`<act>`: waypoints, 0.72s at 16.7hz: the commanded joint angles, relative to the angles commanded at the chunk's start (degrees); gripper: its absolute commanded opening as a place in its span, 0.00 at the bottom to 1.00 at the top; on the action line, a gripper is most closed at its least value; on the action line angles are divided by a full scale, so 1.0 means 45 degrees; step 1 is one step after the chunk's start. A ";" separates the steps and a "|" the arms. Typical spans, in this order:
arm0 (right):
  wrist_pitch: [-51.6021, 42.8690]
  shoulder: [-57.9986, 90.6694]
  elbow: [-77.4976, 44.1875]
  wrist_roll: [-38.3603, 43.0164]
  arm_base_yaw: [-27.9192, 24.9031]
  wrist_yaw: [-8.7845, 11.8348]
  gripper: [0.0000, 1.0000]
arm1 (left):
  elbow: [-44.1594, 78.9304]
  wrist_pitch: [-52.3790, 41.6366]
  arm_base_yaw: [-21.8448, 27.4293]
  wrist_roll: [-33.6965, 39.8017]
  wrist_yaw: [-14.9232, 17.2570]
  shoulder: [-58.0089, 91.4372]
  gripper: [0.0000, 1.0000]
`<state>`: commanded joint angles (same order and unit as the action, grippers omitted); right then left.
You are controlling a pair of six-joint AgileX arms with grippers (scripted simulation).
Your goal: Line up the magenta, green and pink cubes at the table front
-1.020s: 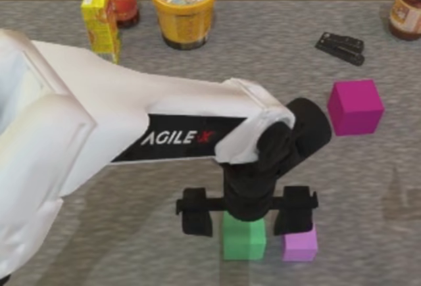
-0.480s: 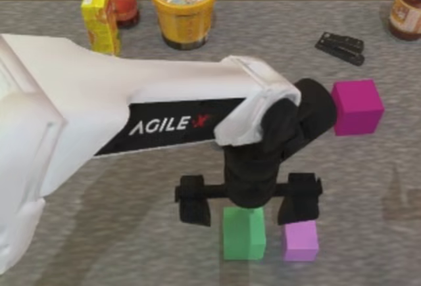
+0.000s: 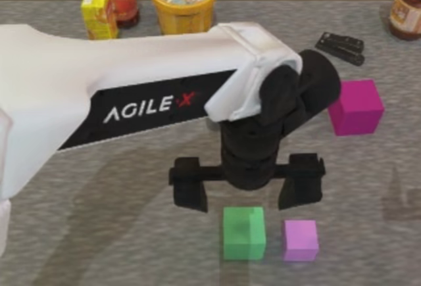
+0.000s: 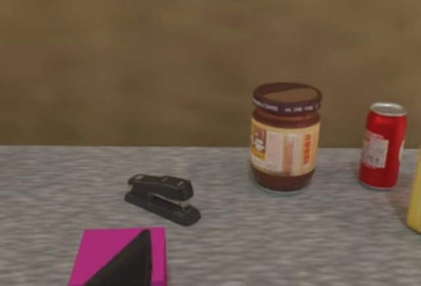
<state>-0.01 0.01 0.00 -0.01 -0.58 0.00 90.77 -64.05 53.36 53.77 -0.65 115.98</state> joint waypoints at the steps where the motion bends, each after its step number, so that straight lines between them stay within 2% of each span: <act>1: 0.0000 0.0000 0.0000 0.0000 0.0000 0.0000 1.00 | 0.0000 0.0000 0.0000 0.0000 0.0000 0.0000 1.00; 6: -0.1352 0.1947 -0.1964 0.0171 -0.0285 0.0067 1.00 | -0.1600 0.1010 -0.0994 -0.0266 -0.0081 -0.1823 1.00; 12: -0.5264 0.8662 -0.8233 0.0574 -0.0862 0.0021 1.00 | -0.6432 0.4113 -0.4017 -0.1686 -0.0201 -0.8005 1.00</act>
<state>-23.70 38.99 -37.05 2.58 -4.45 0.10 61.83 -45.54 35.28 46.19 -1.56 79.96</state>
